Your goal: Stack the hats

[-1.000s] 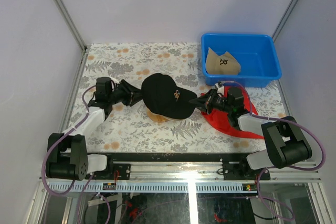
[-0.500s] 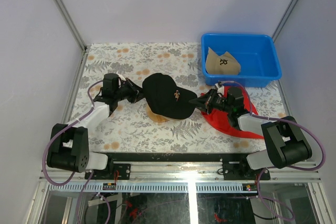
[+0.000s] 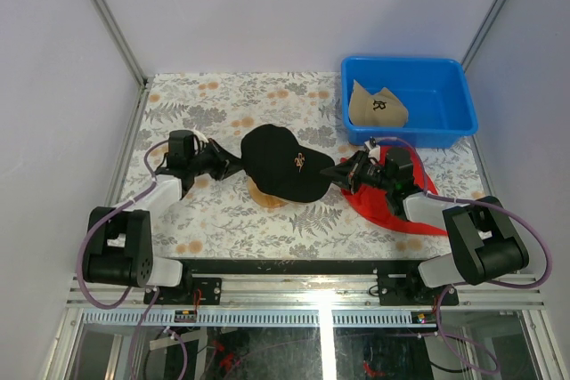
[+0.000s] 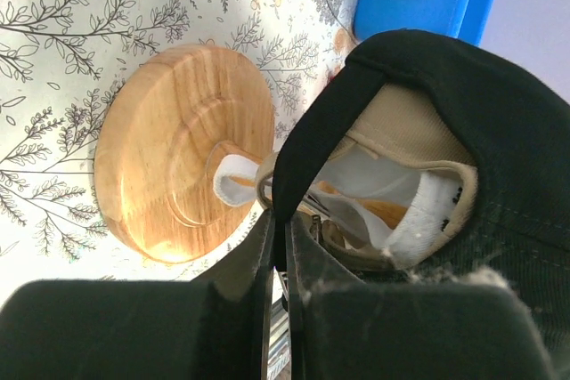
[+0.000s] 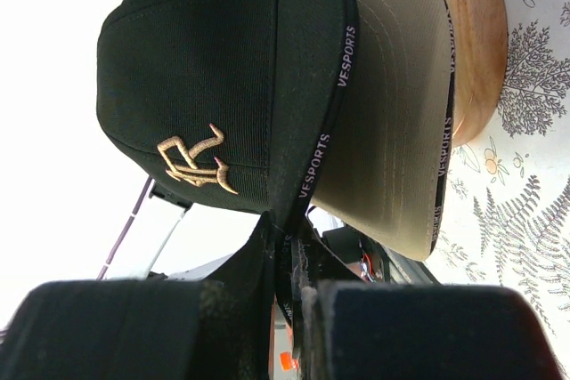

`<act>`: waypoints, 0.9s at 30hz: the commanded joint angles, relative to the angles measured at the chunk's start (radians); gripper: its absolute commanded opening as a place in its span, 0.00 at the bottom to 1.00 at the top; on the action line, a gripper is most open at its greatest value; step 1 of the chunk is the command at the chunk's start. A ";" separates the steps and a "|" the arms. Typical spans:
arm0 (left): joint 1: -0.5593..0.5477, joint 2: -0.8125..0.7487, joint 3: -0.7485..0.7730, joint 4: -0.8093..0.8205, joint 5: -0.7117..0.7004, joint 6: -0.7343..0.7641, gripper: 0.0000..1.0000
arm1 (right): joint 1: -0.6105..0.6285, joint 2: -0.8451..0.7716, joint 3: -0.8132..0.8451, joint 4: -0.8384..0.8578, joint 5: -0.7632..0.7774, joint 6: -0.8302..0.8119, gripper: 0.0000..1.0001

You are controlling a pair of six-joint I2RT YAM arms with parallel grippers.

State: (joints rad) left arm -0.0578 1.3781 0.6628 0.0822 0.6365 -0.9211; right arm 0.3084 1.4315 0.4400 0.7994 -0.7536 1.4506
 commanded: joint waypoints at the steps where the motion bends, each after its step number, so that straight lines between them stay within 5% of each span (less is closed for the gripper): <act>1: 0.012 0.074 -0.069 -0.058 -0.057 0.104 0.00 | 0.009 0.027 -0.023 -0.122 -0.046 -0.064 0.00; 17: 0.011 0.170 -0.079 -0.070 -0.059 0.158 0.00 | -0.055 0.037 -0.006 -0.357 -0.009 -0.220 0.00; 25: 0.012 0.126 -0.022 -0.134 -0.021 0.168 0.00 | -0.054 -0.007 0.042 -0.494 0.055 -0.317 0.40; 27: 0.011 0.108 -0.007 -0.158 -0.015 0.173 0.00 | -0.055 -0.024 0.072 -0.545 0.069 -0.349 0.42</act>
State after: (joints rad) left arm -0.0547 1.4761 0.6640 0.1368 0.7151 -0.8497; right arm 0.2707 1.4261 0.4946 0.5419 -0.7643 1.2385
